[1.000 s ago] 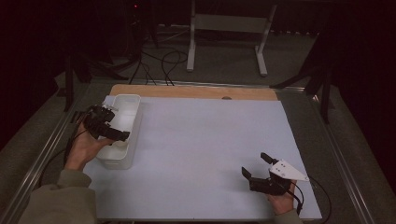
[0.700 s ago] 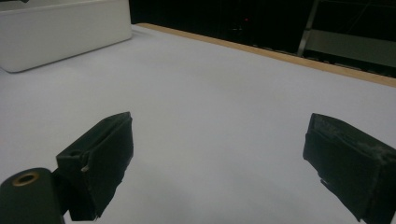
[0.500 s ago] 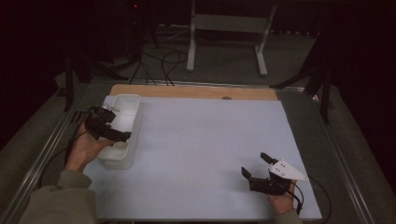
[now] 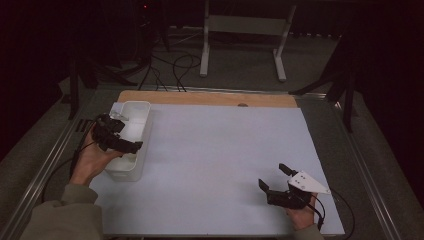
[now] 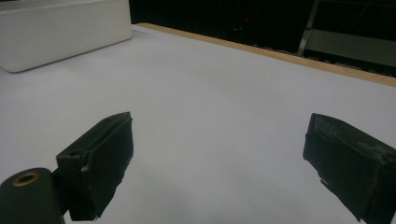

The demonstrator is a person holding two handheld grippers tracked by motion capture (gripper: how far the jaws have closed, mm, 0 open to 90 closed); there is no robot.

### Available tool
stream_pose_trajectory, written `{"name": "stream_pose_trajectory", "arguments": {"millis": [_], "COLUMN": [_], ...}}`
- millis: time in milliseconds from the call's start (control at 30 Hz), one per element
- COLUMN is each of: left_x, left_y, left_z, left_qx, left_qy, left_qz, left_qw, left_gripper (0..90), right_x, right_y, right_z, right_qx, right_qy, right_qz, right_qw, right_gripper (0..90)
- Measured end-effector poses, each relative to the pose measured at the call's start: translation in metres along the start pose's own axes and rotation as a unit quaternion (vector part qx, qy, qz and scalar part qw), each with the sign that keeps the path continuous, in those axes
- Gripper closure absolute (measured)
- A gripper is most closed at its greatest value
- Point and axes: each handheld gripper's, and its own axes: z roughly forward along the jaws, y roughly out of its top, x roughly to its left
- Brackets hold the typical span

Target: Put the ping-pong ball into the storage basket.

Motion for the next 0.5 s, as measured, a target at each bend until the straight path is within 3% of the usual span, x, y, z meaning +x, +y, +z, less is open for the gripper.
{"name": "stream_pose_trajectory", "arguments": {"millis": [500], "left_x": [-0.021], "left_y": [-0.001], "left_z": [0.002], "left_qx": [-0.038], "left_qy": [-0.024], "left_qz": [0.026], "left_qw": [0.9986], "left_gripper": [0.3], "right_x": [0.0], "right_y": [0.0], "right_z": [0.0], "right_qx": [-0.001], "right_qy": [0.0], "right_qz": [0.001], "right_qw": [1.0], "right_gripper": [8.4]}}
